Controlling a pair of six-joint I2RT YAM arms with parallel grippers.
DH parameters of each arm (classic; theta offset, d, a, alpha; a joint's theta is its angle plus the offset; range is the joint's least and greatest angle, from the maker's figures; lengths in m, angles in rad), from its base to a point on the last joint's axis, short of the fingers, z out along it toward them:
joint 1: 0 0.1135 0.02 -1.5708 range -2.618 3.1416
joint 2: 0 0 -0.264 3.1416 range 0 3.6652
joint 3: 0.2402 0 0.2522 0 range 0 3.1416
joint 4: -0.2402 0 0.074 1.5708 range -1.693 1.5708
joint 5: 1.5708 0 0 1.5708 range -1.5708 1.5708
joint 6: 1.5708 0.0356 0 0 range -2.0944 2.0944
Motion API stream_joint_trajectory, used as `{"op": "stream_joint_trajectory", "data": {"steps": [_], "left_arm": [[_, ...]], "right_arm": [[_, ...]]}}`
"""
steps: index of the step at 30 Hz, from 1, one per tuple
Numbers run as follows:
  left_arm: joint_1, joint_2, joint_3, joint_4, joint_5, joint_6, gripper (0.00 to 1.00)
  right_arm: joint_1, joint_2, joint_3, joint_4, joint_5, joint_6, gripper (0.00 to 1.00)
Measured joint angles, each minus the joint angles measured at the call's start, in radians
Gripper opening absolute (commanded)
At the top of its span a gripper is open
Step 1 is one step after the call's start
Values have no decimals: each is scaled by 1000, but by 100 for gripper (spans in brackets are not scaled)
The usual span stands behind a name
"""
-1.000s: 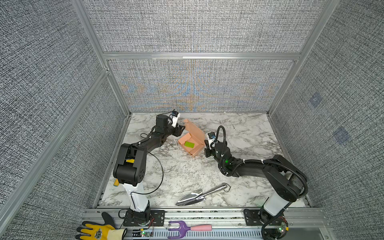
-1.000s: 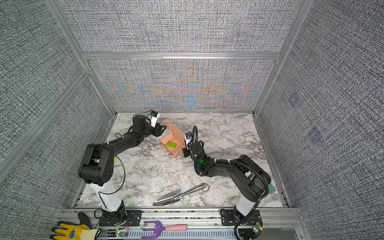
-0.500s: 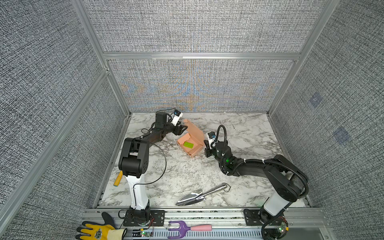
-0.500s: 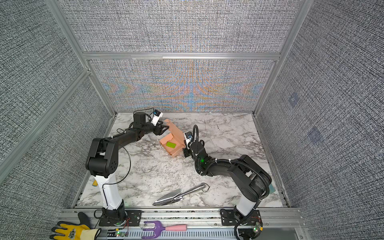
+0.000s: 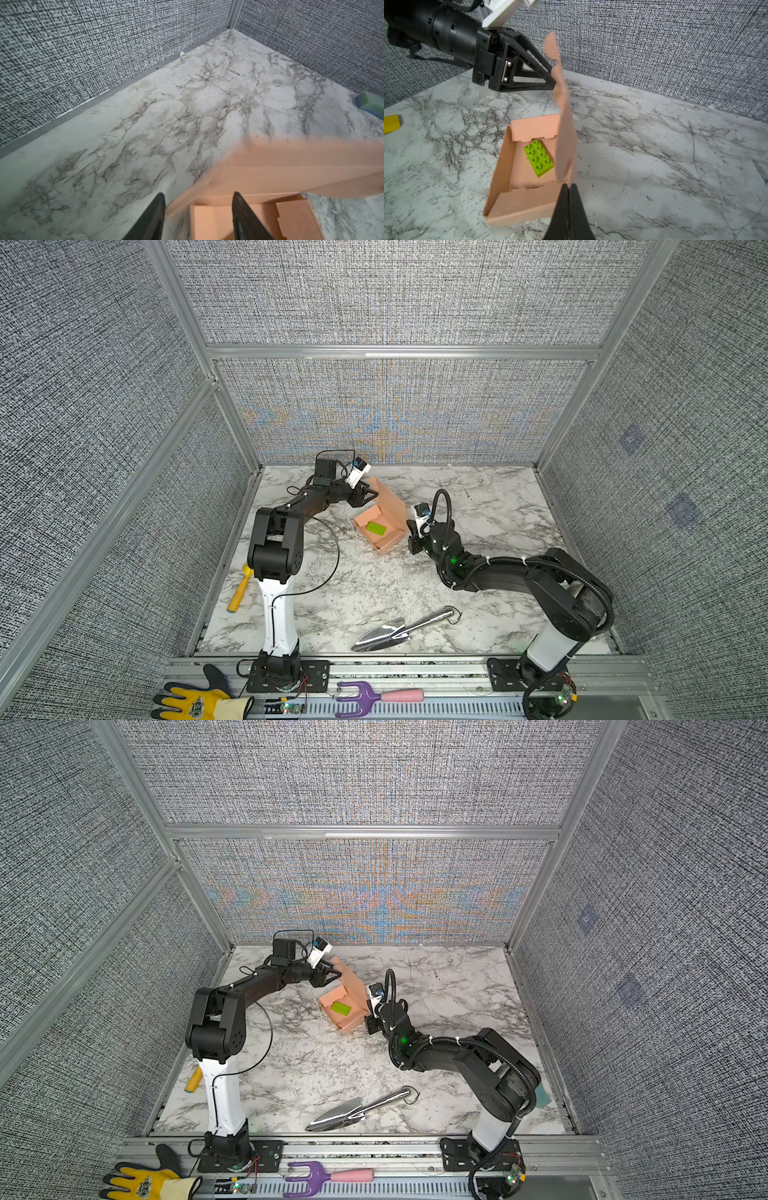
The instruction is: Fold the paper box
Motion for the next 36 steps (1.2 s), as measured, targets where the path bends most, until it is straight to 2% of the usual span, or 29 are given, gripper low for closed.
{"op": "stream_joint_trajectory", "data": {"steps": [7,15,21,23,31,36], "left_arm": [[0,-40,-55,19,31,-4,31],[-2,-53,-102,122,-2,-67,27],[-5,-53,-127,212,-49,-128,9],[-9,-55,-131,231,-58,-148,0],[-28,-92,-174,281,-93,-199,0],[-36,-139,-246,325,-159,-254,0]], "right_arm": [[-6,-4,0,0,4,0,0],[-13,-8,-3,7,8,3,0],[-13,-8,-3,8,8,4,0],[-13,-8,-3,9,8,4,0],[-21,-5,0,18,7,9,0],[-43,0,30,5,0,10,0]]}}
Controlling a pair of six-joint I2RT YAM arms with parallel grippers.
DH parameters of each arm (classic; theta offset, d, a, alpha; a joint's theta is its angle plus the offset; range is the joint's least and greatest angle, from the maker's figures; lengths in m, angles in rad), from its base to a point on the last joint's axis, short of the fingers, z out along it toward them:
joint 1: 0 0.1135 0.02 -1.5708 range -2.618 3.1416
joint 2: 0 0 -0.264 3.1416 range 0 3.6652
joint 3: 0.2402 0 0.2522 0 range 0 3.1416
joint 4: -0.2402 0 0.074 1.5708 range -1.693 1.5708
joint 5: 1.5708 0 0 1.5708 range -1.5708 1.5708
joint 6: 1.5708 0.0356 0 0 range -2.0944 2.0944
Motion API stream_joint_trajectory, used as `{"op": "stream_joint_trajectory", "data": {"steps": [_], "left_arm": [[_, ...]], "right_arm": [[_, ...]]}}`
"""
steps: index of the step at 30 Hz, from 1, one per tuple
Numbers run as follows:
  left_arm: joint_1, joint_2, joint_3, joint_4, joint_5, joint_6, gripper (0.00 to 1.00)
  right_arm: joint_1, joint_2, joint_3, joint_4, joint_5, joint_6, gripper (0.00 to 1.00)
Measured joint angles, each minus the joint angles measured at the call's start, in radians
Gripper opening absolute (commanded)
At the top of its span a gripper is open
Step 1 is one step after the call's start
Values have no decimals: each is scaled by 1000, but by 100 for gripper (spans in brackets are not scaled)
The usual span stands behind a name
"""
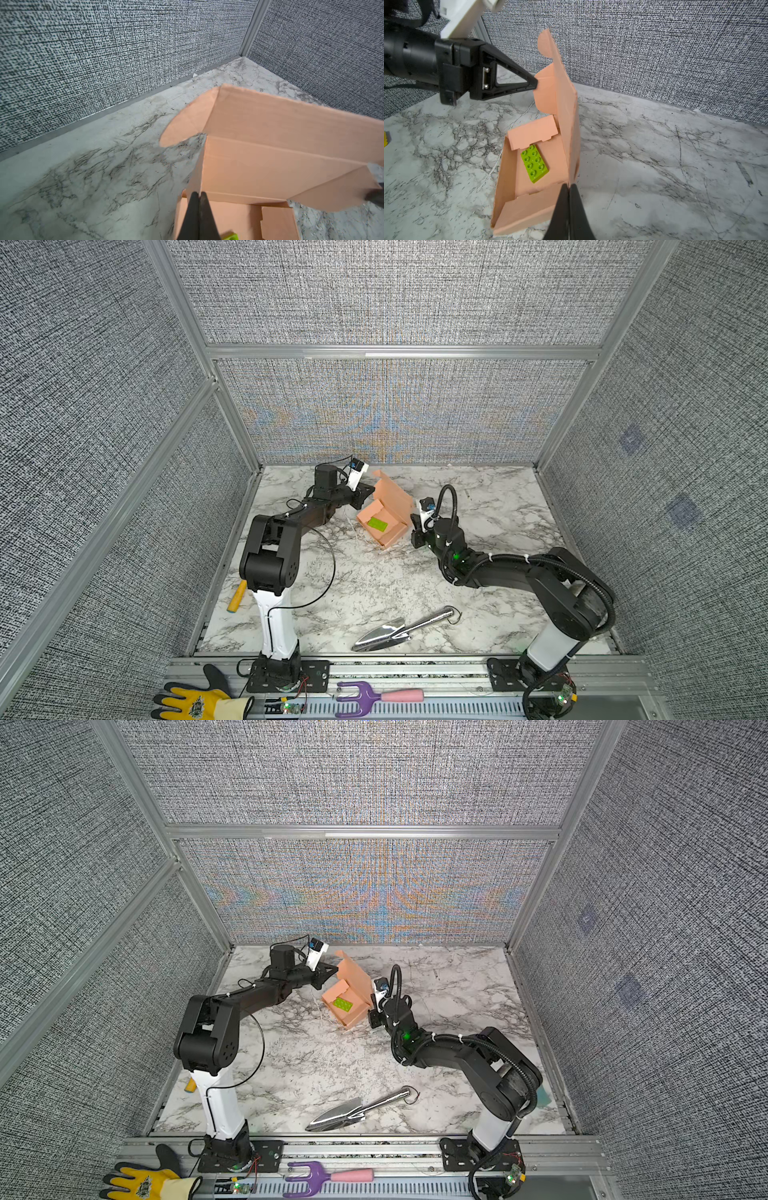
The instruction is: Fold the paper box
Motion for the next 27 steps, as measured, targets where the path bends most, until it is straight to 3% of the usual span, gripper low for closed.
{"op": "stream_joint_trajectory", "data": {"steps": [10,13,23,27], "left_arm": [[-8,-145,-222,172,-188,-191,0],[-21,-167,-292,237,-249,-254,0],[-76,-201,-389,336,-429,-377,0],[-85,-212,-411,356,-463,-395,0]], "right_arm": [[-92,63,161,-111,-85,47,1],[-113,79,216,-156,-130,81,13],[-119,92,278,-299,-288,160,24],[-135,77,259,-313,-338,192,38]]}}
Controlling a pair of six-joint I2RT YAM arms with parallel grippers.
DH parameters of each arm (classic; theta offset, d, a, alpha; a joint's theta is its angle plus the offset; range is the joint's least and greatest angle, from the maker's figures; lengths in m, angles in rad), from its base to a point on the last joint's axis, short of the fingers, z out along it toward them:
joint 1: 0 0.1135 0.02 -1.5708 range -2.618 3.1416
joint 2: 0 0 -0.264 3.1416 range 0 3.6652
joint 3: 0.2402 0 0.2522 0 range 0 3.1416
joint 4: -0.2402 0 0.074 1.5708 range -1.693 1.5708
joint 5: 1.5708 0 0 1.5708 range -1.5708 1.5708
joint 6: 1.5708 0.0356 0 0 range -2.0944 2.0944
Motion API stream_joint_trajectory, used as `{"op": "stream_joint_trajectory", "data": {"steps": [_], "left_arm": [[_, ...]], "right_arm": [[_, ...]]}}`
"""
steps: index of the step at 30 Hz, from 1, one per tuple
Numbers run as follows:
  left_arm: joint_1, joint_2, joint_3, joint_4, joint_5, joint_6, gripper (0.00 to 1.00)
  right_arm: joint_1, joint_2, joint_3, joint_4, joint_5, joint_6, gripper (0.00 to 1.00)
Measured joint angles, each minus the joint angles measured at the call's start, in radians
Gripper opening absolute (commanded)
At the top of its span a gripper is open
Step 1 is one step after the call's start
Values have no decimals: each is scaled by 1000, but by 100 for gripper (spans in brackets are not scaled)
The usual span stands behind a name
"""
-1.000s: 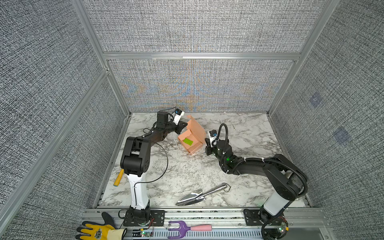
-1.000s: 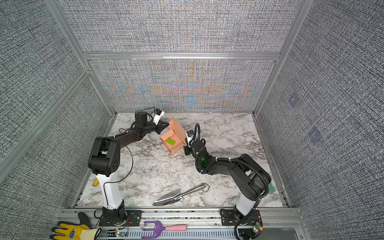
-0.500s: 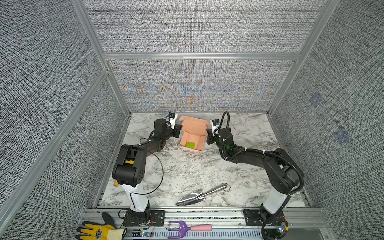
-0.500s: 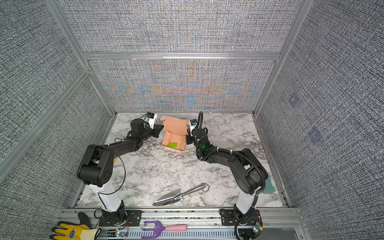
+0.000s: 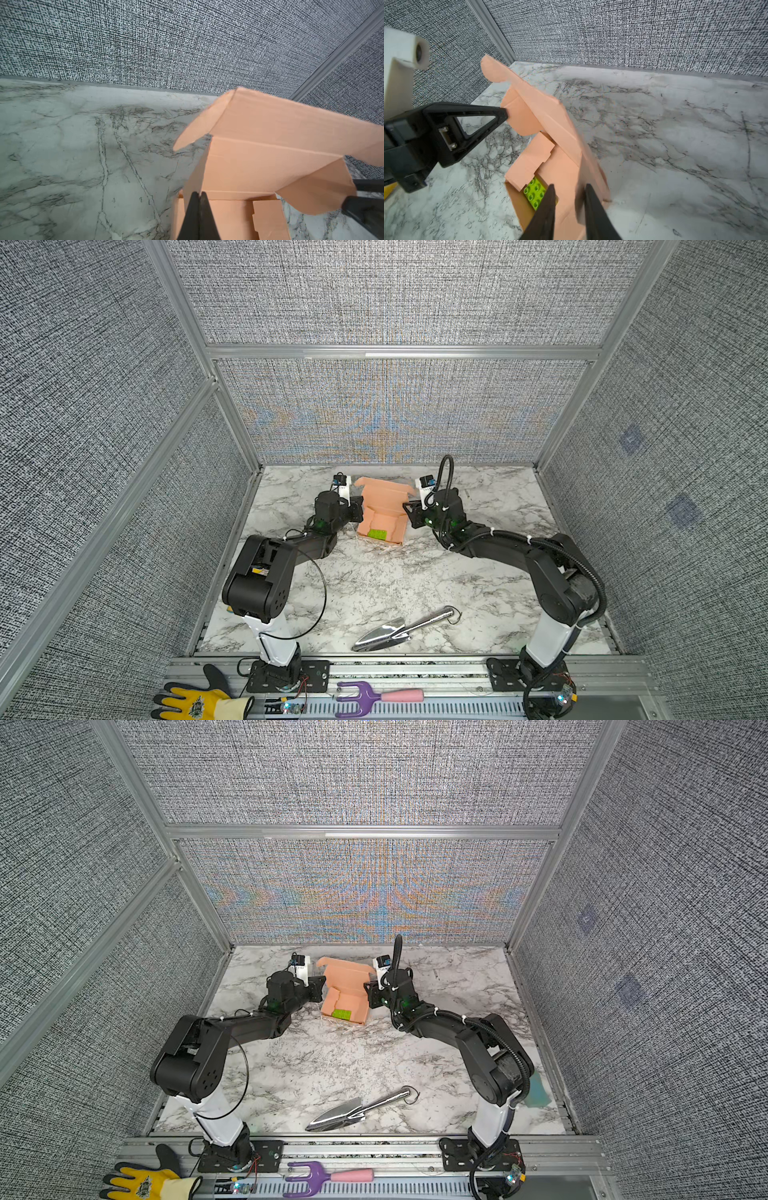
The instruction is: Fold the paper box
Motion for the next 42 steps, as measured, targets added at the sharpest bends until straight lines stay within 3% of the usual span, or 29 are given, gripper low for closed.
{"op": "stream_joint_trajectory", "data": {"steps": [4,11,20,34,42], "left_arm": [[0,-11,-18,3,-26,-10,0],[0,-16,-45,31,-27,-18,0],[-2,-16,-81,83,-22,-25,0],[-39,-8,-132,179,-19,-23,0],[-72,-5,-122,183,-52,-21,0]], "right_arm": [[-40,-46,-34,-3,-50,30,43],[-144,-101,-93,18,-101,78,43],[-240,103,166,-73,-162,108,41],[-258,348,478,-254,-210,109,36],[-203,320,444,-291,-172,166,23]]}}
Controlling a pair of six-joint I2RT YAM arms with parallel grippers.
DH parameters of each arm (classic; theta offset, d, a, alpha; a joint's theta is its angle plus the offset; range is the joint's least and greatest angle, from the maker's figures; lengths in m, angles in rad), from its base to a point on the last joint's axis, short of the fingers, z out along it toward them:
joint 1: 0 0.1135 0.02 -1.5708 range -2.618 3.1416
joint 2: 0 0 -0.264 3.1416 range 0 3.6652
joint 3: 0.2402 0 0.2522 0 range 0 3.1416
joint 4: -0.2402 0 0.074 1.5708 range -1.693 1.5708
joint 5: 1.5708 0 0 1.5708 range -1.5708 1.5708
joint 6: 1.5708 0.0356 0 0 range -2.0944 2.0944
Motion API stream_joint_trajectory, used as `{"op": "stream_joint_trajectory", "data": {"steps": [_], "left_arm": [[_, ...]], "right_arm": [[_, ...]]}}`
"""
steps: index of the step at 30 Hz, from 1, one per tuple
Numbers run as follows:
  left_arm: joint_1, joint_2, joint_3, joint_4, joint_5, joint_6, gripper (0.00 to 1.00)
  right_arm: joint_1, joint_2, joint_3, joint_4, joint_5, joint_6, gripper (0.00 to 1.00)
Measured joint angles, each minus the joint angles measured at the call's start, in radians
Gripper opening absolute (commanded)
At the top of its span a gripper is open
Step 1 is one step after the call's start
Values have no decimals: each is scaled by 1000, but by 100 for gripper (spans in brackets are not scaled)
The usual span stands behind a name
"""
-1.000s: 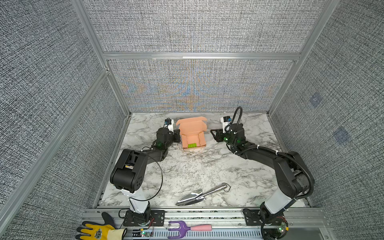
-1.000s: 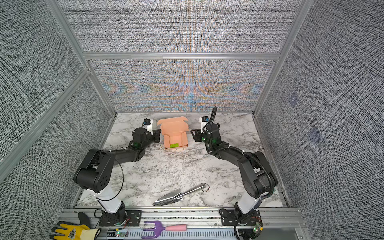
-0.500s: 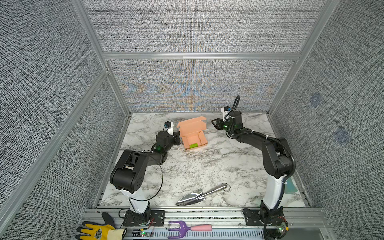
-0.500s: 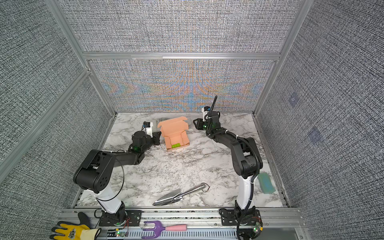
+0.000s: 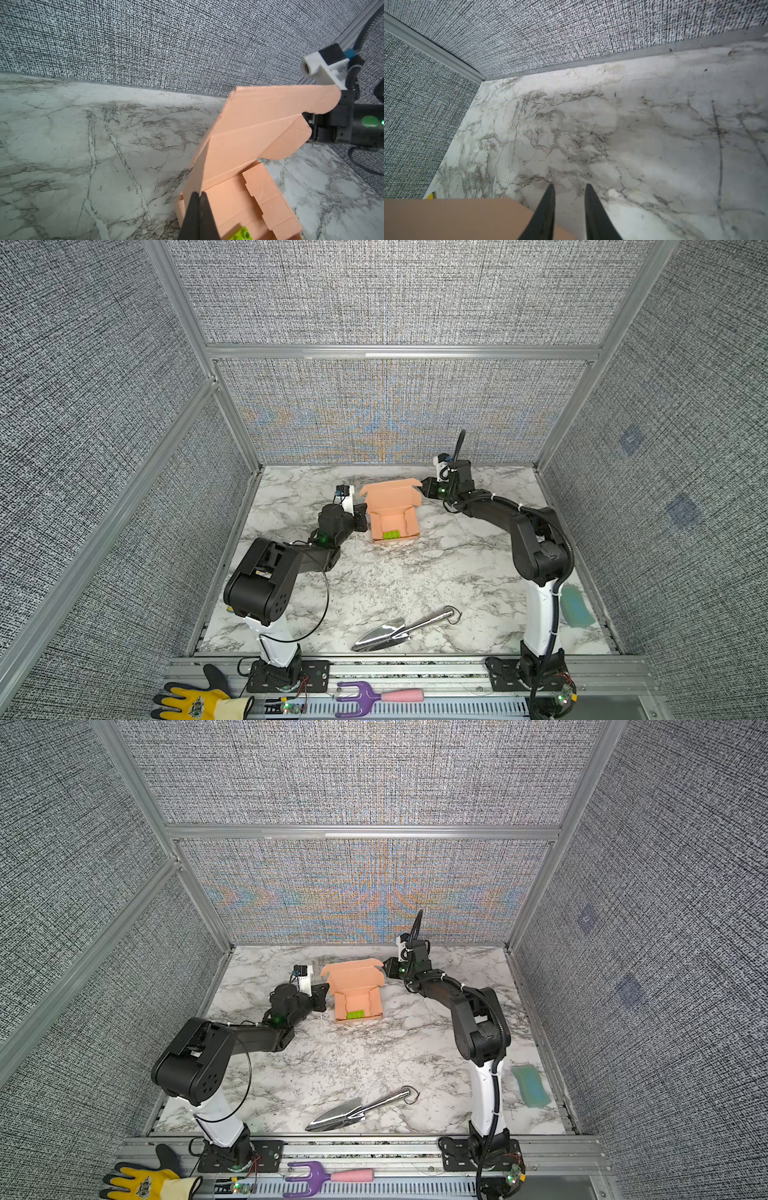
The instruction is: Fold the paper box
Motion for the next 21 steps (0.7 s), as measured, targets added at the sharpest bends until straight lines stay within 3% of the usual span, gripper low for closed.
{"op": "stream_joint_trajectory", "data": {"steps": [10,21], "left_arm": [[-46,-13,-8,3,-89,0,0],[-81,-11,-51,45,-138,23,0]], "right_arm": [[61,-137,-229,3,210,203,20],[93,-199,-272,25,271,263,19]]}}
